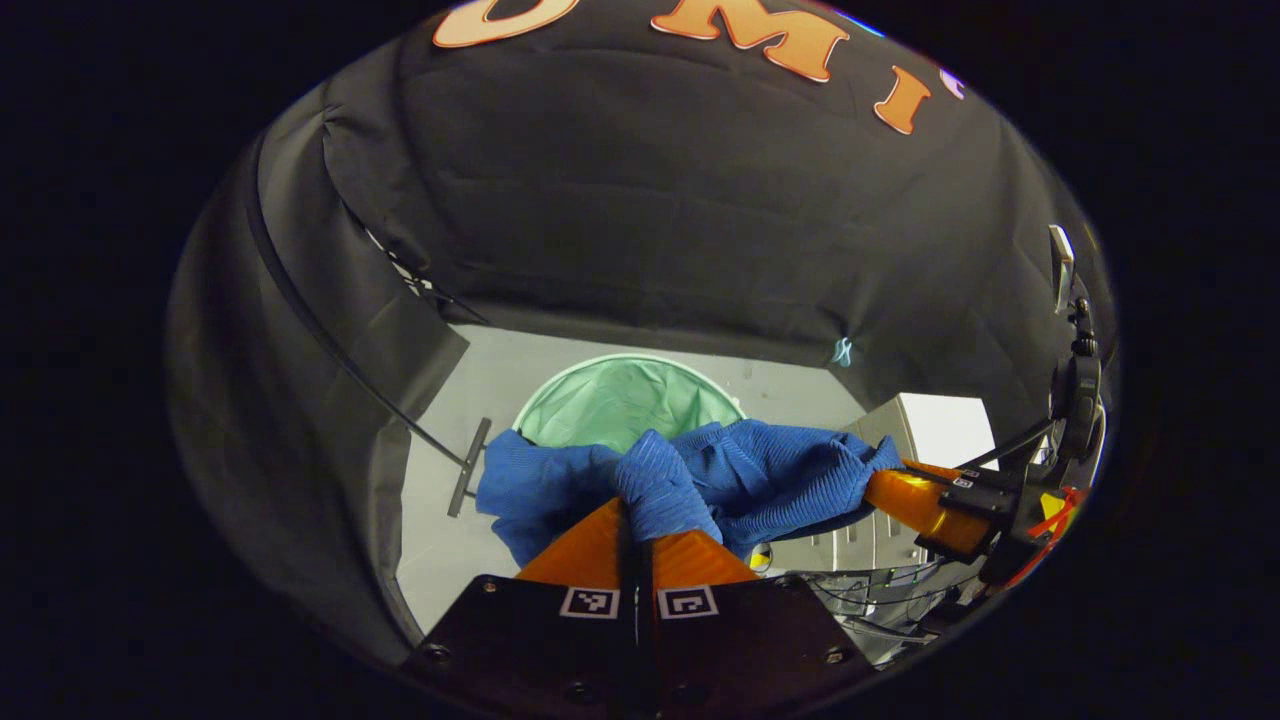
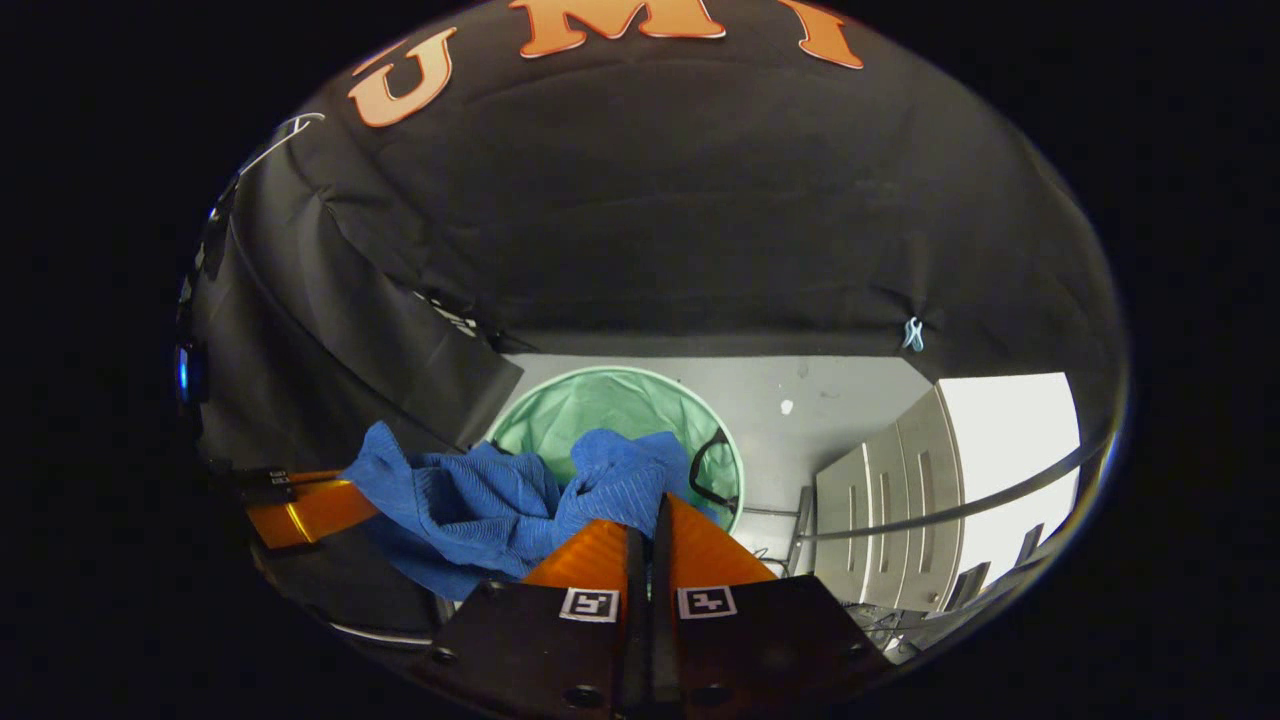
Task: Grasp the clothes on the hanger with both hands and then place them into the laundry hamper below.
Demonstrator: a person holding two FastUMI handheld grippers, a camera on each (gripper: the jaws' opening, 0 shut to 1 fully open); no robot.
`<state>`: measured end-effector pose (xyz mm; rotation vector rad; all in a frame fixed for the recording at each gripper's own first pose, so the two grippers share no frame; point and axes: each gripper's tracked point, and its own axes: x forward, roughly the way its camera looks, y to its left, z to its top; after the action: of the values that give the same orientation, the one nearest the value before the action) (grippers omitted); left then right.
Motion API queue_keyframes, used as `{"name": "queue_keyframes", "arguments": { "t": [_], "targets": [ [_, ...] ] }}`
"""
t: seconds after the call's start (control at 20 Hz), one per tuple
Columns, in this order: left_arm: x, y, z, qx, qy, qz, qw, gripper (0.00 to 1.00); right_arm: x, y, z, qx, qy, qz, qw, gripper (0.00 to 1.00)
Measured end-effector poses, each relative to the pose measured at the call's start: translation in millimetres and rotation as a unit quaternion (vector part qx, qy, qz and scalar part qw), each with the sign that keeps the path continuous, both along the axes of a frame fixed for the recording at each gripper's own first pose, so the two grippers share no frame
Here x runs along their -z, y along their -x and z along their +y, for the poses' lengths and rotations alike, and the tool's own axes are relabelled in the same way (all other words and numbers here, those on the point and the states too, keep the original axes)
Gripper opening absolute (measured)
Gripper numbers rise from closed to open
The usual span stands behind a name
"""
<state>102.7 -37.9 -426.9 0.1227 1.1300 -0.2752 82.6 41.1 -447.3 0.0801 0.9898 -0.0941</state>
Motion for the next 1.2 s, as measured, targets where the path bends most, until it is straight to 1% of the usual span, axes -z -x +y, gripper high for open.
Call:
{"name": "queue_keyframes", "arguments": {
  "t": [0.25, 0.45, 0.55, 0.6, 0.7, 0.75, 0.85, 0.9, 0.95, 1.0, 1.05, 1.1, 1.15, 1.2],
  "targets": [
    [12, 2, 1, -0.003, -0.007, 0.026, 1.0, 0.01, 17, 6, -4, 0.005, 0.003, 0.025, 1.0, 0.08],
    [13, 3, 10, 0.0, -0.026, 0.027, 0.999, 0.02, 18, 4, -13, 0.009, 0.006, 0.031, 0.999, 0.09],
    [13, 2, 12, -0.011, -0.027, 0.031, 0.999, 0.05, 19, 7, -17, 0.014, 0.013, 0.039, 0.999, 0.09],
    [15, 6, 13, -0.016, -0.026, 0.036, 0.999, 0.08, 17, 8, -18, 0.017, 0.015, 0.039, 0.999, 0.16],
    [14, 8, 17, -0.024, -0.027, 0.042, 0.998, 0.15, 18, 11, -18, 0.02, 0.013, 0.042, 0.999, 0.15],
    [11, 5, 18, -0.027, -0.029, 0.037, 0.999, 0.12, 14, 13, -20, 0.019, 0.017, 0.041, 0.999, 0.15],
    [5, 1, 20, -0.026, -0.031, 0.03, 0.999, 0.34, 10, 11, -21, 0.015, 0.022, 0.032, 0.999, 0.46],
    [2, 0, 20, -0.026, -0.033, 0.026, 0.999, 0.44, 4, 9, -22, 0.014, 0.026, 0.026, 0.999, 0.4],
    [-2, -1, 20, -0.026, -0.035, 0.021, 0.999, 0.45, -4, 7, -23, 0.014, 0.031, 0.019, 0.999, 0.39],
    [-4, 0, 21, -0.026, -0.036, 0.016, 0.999, 0.53, -9, 5, -21, 0.012, 0.03, 0.011, 0.999, 0.37],
    [-6, 1, 21, -0.025, -0.037, 0.014, 0.999, 0.65, -15, 4, -20, 0.012, 0.031, 0.005, 0.999, 0.37],
    [-9, 3, 21, -0.024, -0.038, 0.011, 0.999, 0.75, -22, 4, -21, 0.013, 0.034, 0.0, 0.999, 0.49],
    [-11, 4, 21, -0.023, -0.04, 0.008, 0.999, 0.74, -25, 4, -22, 0.014, 0.033, -0.006, 0.999, 0.51],
    [-12, 6, 20, -0.023, -0.041, 0.006, 0.999, 0.8, -29, 4, -23, 0.016, 0.031, -0.011, 0.999, 0.5]
  ]
}}
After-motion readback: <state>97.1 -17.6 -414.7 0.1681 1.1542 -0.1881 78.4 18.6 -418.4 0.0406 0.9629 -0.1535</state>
